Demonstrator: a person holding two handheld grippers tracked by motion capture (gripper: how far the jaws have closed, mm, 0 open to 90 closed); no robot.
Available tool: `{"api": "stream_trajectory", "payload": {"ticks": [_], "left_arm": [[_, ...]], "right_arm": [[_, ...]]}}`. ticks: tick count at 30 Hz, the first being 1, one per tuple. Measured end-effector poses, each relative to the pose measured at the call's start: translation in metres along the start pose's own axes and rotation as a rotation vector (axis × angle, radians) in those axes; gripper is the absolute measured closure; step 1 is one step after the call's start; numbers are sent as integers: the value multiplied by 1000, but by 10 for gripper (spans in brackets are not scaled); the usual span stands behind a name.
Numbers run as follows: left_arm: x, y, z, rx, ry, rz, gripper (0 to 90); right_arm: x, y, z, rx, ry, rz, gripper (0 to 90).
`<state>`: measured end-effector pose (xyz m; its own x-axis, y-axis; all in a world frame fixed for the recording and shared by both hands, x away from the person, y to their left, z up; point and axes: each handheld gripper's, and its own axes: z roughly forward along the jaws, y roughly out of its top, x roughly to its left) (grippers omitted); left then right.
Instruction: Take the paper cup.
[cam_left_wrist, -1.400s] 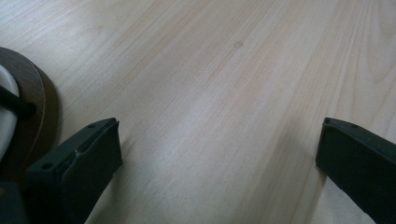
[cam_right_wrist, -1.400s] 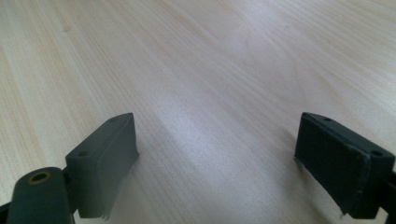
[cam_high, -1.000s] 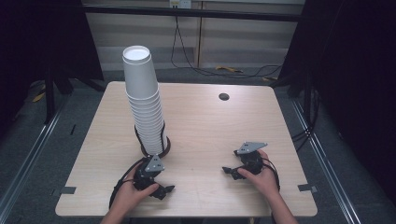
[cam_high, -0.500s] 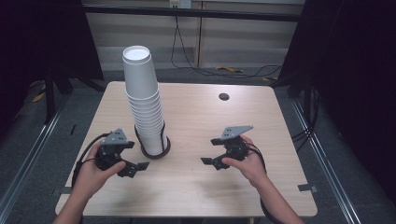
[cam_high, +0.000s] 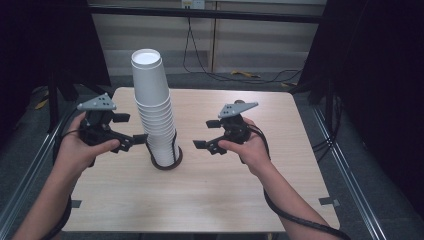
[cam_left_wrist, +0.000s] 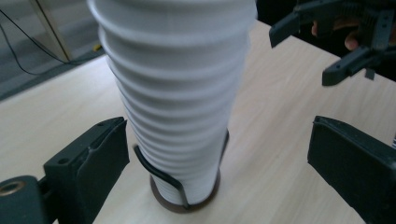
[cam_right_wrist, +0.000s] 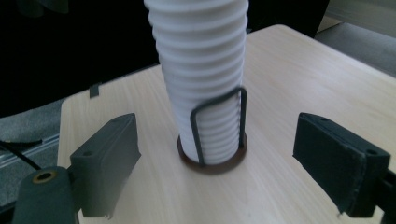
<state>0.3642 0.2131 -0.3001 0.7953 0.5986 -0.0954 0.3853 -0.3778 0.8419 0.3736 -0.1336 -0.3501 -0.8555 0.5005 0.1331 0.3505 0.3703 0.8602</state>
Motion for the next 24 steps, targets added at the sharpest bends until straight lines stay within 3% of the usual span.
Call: {"api": "stream_trajectory", "payload": {"ticks": [4,9,11,24], "left_arm": [[5,24,-6,-42,-10,8,50],[9,40,-4,-42,5,15,48],[11,50,-2,-52,1,10,48],[16,69,17,-76,2,4,28]], "right_arm": [[4,30,13,-53,-14,-4,140],[3,48,25,-104,-12,28,139],[5,61,33,-109,-23,19,139],[14,87,59,-153,4,-6,133]]}}
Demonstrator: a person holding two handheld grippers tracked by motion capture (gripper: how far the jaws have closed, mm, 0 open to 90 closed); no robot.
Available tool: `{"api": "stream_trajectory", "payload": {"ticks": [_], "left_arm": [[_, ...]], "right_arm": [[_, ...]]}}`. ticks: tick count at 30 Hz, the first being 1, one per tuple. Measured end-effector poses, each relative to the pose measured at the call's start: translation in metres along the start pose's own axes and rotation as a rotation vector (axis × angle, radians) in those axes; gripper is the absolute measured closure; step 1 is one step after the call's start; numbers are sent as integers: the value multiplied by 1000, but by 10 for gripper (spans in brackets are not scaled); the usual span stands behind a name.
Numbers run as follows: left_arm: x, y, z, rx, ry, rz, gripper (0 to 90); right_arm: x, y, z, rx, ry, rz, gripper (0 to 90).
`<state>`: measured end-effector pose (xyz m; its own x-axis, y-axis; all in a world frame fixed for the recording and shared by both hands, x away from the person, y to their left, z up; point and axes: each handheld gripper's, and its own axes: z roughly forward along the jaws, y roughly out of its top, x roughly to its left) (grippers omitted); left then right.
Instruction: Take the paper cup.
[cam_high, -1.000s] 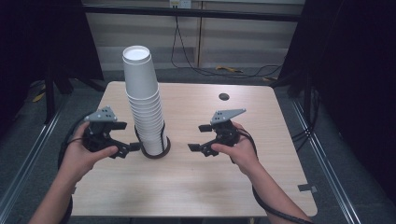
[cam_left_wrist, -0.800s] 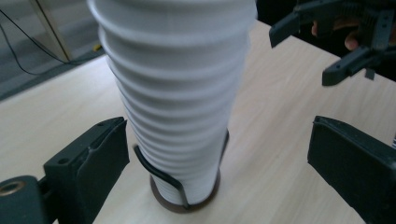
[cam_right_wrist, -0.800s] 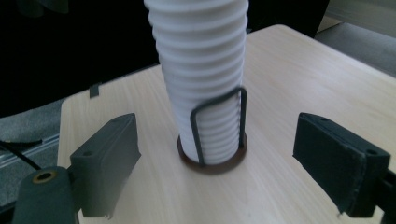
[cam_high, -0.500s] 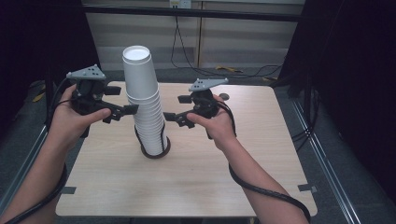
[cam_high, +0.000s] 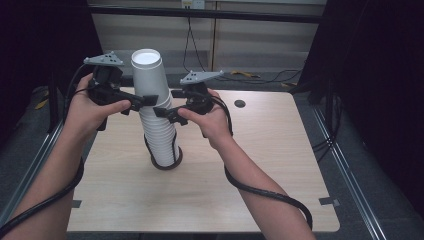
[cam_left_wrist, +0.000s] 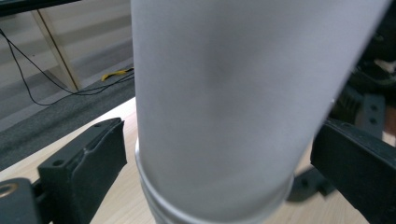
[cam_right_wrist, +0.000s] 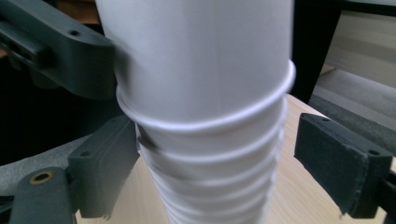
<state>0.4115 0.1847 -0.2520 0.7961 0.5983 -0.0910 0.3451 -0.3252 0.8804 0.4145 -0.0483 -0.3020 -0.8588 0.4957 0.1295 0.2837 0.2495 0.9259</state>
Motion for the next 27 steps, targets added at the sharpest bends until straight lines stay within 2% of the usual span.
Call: {"api": "stream_trajectory", "payload": {"ticks": [6,14,23,27], "left_arm": [[1,0,7,-1,-3,20,33],[-3,1,13,-5,22,56,86],[-5,4,13,7,43,50,109],[-6,6,11,-5,44,42,118]], "right_arm": [[2,2,7,0,2,-3,113],[3,1,9,-8,-6,-1,110],[3,1,9,-8,-11,1,109],[3,1,9,-11,-10,2,109]]}}
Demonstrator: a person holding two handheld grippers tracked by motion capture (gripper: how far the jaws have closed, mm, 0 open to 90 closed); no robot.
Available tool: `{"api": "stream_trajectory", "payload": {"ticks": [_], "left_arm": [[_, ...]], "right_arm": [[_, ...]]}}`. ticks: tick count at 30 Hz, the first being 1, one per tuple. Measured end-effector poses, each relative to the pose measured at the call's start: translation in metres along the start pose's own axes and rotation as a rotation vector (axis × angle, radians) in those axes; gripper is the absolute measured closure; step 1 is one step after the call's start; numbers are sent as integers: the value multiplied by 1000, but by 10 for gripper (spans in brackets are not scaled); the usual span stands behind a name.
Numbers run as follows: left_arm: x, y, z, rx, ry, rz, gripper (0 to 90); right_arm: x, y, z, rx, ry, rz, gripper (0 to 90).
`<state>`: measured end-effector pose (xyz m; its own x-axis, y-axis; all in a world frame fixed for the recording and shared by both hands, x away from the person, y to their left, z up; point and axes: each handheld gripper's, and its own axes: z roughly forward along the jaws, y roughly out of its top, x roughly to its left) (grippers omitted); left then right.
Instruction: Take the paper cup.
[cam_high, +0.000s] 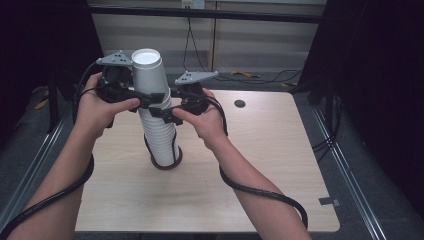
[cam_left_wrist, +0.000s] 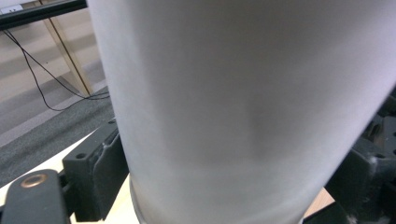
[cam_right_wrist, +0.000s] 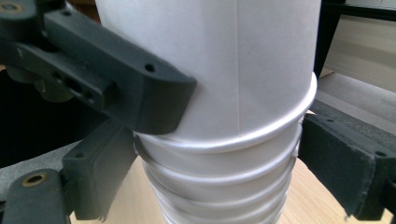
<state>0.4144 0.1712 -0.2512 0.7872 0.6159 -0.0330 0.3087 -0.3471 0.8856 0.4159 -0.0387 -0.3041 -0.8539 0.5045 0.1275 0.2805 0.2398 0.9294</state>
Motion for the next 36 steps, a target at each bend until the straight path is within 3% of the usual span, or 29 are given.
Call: {"api": "stream_trajectory", "payload": {"ticks": [9,23,32,36], "left_arm": [[0,5,-1,3,2,-13,133],[6,-8,10,-80,-33,-43,94],[3,-9,11,-97,-6,-47,130],[4,-7,11,-84,-1,-49,132]], "right_arm": [[0,0,0,-1,0,-5,109],[-1,-3,1,-12,0,3,114],[-2,-4,1,7,2,11,114],[-2,-5,2,27,-5,-25,121]]}}
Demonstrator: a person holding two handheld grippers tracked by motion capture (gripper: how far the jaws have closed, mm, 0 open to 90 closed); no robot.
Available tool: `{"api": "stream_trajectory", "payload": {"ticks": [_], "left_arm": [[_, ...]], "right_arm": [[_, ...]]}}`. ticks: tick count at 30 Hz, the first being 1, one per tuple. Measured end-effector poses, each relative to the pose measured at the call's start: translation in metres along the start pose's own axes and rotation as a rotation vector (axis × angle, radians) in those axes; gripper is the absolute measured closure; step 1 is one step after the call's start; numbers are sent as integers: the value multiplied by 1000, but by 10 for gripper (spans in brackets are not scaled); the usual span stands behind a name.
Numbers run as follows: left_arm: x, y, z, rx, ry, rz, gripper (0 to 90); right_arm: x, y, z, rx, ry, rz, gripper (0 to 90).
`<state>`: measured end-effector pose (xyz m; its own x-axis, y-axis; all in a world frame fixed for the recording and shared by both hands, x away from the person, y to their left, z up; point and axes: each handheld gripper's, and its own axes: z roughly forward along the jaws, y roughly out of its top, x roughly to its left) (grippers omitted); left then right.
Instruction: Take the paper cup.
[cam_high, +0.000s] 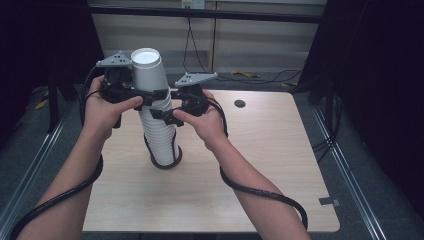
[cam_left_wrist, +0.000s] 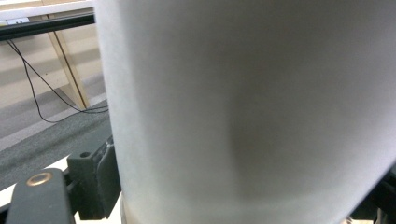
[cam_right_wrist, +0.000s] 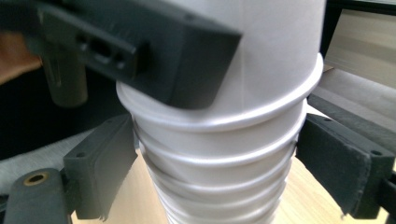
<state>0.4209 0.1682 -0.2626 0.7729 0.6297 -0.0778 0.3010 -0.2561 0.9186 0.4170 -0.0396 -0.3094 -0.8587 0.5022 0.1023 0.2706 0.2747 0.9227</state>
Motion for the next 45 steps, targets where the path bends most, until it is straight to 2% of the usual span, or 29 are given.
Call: {"api": "stream_trajectory", "payload": {"ticks": [7,9,10,11,14,18,21,22,26,29,30,32,34,38,40,45], "left_arm": [[0,5,-1,11,9,-3,132],[0,8,-3,-5,6,-9,131],[-1,12,-6,-29,4,-17,131],[-1,15,-9,-29,2,-17,132],[-3,19,-11,4,12,1,131],[-1,16,-11,-11,-2,-10,130],[-3,15,-8,-5,12,9,127],[-3,14,-7,-6,13,18,125],[-1,9,-5,-30,4,-9,116],[0,5,-2,-12,4,-19,115],[0,4,-2,-12,4,-20,114],[-1,4,-2,-13,1,-19,114],[-2,4,-1,10,17,-1,114],[-1,2,-1,8,13,-7,120],[-1,0,0,5,8,-16,120],[-3,2,0,15,20,-21,118]], "right_arm": [[-1,0,-1,2,9,-1,139],[-1,0,-1,8,9,-11,167],[0,0,-1,18,-6,-30,167],[0,0,-1,17,-6,-28,166],[-1,-1,0,13,-1,-26,163],[-2,-4,-2,-1,4,-1,163],[-2,-5,-4,-22,-7,-2,129],[-2,-3,-5,-37,4,9,129],[-1,3,-11,-36,8,-19,122],[0,7,-12,-62,3,-4,116],[1,8,-11,-67,-2,-2,115],[2,10,-6,-44,-14,-14,104],[3,9,-1,-36,-12,-14,95],[2,7,4,-50,-7,3,87],[3,6,6,-54,-9,-3,78],[5,7,11,-43,-26,25,68]]}}
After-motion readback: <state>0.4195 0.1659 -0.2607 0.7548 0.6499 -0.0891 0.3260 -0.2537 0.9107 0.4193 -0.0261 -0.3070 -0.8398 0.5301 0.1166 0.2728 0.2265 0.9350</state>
